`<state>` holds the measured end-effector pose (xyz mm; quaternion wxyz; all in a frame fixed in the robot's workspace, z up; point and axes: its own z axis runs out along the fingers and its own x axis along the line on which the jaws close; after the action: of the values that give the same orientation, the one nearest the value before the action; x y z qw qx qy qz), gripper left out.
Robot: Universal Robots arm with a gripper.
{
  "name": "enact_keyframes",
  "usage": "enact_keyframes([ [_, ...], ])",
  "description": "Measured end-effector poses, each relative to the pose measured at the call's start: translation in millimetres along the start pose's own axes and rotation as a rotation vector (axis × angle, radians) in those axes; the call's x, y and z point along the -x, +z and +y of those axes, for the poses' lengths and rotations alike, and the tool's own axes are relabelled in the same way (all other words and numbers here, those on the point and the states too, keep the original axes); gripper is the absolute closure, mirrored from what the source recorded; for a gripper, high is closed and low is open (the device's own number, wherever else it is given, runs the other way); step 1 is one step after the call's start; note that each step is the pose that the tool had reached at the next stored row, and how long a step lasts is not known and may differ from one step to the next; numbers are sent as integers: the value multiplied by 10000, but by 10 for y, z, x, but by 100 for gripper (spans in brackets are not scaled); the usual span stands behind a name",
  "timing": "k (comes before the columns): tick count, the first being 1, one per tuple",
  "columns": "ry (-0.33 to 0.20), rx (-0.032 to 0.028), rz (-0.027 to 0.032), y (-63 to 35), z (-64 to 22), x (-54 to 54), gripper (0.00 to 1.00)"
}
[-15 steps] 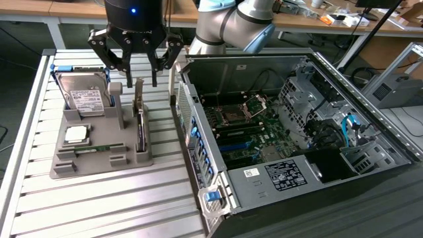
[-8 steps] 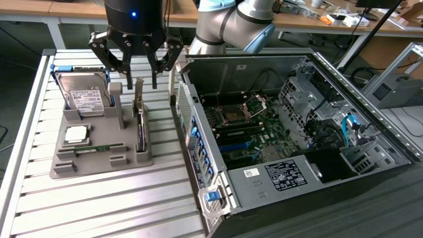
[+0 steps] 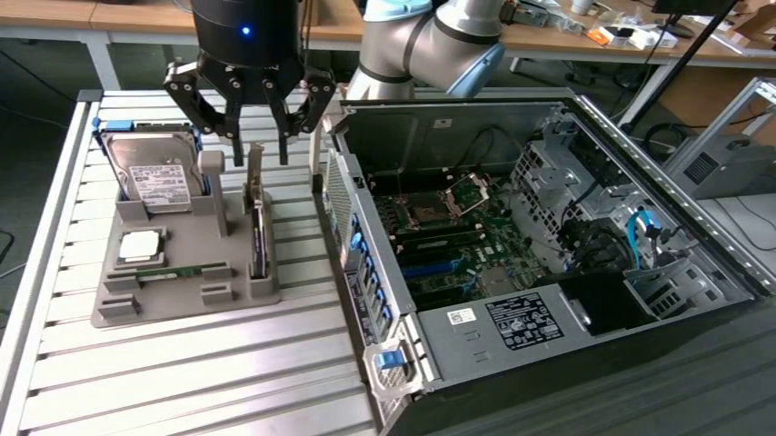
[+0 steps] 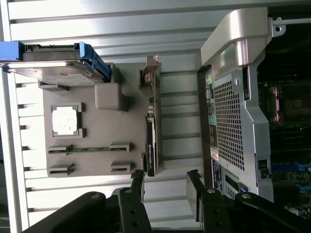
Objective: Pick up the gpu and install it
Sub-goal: 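Pick up the gpu and move the gpu toward the slot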
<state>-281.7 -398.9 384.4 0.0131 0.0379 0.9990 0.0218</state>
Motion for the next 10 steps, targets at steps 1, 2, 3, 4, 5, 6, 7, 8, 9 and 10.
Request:
enact_keyframes([
  [1, 0, 0, 0, 3, 0, 0, 52],
  [2, 0, -1, 2, 6, -1, 0, 52],
  [3, 0, -1, 2, 8, -1, 0, 52],
  [4, -1, -2, 2, 10, -1, -1, 52],
  [5, -1, -1, 1, 13, -1, -1, 52],
  [6, 0, 0, 1, 15, -1, -2, 52],
  [7, -1, -1, 1, 17, -1, -3, 52],
  [8, -1, -1, 1, 19, -1, -3, 52],
  [9, -1, -1, 1, 20, -1, -3, 52],
  [10, 0, 0, 0, 26, -2, -5, 52],
])
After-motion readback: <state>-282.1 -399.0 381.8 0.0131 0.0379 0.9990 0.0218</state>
